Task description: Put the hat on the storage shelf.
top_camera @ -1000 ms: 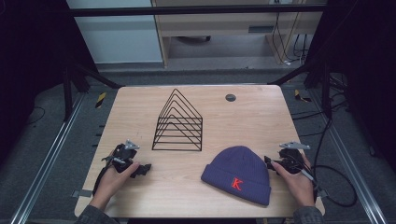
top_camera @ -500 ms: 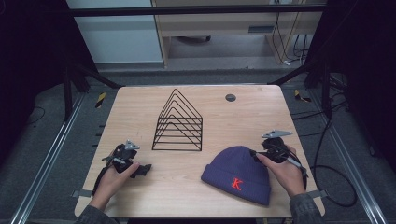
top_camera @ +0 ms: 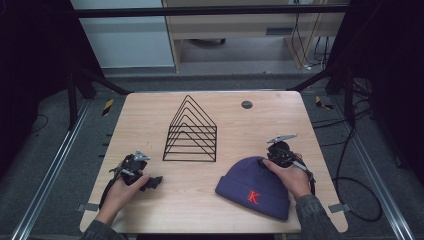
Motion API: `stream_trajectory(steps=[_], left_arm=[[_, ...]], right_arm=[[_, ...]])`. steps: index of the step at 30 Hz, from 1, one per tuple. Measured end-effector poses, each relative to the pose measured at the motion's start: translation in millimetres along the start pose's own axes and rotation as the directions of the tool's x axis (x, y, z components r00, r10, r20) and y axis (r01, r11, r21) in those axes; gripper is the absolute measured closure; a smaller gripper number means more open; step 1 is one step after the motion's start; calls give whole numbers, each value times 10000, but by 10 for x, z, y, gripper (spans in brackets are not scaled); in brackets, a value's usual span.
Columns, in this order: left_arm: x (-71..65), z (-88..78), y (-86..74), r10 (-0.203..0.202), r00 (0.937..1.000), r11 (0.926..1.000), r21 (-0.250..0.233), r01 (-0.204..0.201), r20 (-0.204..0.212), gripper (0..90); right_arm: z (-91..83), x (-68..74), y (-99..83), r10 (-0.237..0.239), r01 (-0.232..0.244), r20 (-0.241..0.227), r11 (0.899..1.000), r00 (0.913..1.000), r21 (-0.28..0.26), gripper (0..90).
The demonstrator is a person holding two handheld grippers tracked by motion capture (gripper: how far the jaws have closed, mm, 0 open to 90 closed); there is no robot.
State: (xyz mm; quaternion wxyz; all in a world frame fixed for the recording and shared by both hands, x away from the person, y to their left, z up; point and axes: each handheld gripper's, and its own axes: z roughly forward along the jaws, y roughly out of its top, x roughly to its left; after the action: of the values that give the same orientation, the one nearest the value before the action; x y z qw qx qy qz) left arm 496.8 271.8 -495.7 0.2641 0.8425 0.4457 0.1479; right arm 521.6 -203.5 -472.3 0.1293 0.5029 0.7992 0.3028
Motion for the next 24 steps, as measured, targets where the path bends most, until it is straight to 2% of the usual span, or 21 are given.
stream_trajectory(steps=[3, 7, 8, 9, 11, 13, 14, 19, 23, 24], left_arm=[[-7, -1, 0, 32, 10000, 10000, 12, -32, 23, 0], [-7, 0, 4, 79, 10000, 10000, 40, -79, 30, 0], [-8, 1, 5, 79, 10000, 10000, 32, -79, 26, 0], [-8, 1, 5, 79, 10000, 10000, 32, -79, 26, 0], [-8, 0, 6, 134, 9999, 9999, 43, -135, 37, 0], [-12, 1, 8, 171, 9998, 9998, 46, -171, 58, 0], [-12, 3, 8, 173, 9998, 9998, 25, -173, 66, 0], [-16, 6, 10, 138, 9999, 9999, 0, -138, 67, 0], [-16, 2, 12, 178, 9998, 9998, 67, -179, 129, 0], [-16, 0, 13, 297, 9993, 9996, 28, -298, 222, 0]], right_arm=[[66, 9, 0, 49, -48, -107, 9999, 9999, 149, 481], [106, 29, 5, -28, 32, -139, 9995, 9999, 304, 534], [106, 28, 4, -67, 75, -236, 9994, 9997, 342, 581], [106, 28, 4, -67, 75, -236, 9994, 9997, 342, 581], [102, 17, 0, -77, 85, -251, 9994, 9997, 338, 643], [79, 9, -4, -159, 166, -408, 9997, 9990, 189, 742], [64, 16, -4, -158, 165, -449, 9998, 9989, 142, 756], [-8, 48, -12, -365, 366, -611, 9993, 9975, 9, 771], [-124, 82, -7, -565, 536, -674, 9976, 9961, -441, 776], [-205, 112, -4, -742, 693, -651, 9949, 9951, -738, 776]])
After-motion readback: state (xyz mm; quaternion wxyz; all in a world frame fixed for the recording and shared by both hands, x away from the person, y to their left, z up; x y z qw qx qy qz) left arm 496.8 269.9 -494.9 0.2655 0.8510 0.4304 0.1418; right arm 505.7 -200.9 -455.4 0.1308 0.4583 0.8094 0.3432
